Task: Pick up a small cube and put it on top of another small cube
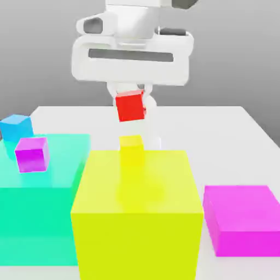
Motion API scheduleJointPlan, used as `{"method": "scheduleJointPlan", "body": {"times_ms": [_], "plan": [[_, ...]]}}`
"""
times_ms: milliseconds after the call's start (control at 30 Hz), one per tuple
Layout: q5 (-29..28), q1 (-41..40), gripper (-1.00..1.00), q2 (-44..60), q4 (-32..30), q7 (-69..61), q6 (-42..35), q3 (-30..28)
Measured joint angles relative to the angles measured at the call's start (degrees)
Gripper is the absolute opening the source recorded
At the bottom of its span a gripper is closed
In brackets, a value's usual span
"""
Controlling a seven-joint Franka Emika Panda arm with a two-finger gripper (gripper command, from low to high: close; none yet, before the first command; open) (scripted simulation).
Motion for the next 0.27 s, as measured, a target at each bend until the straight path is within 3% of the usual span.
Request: {"method": "scheduleJointPlan", "body": {"times_ms": [133,167,267], "plan": [[0.8,0.1,-1.00,2.0,-6.2,-0.3,7.1,0.0],[0.9,0.0,1.00,2.7,-7.5,-0.4,9.0,0.0],[0.9,0.0,1.00,2.7,-7.5,-0.4,9.0,0.0]]}}
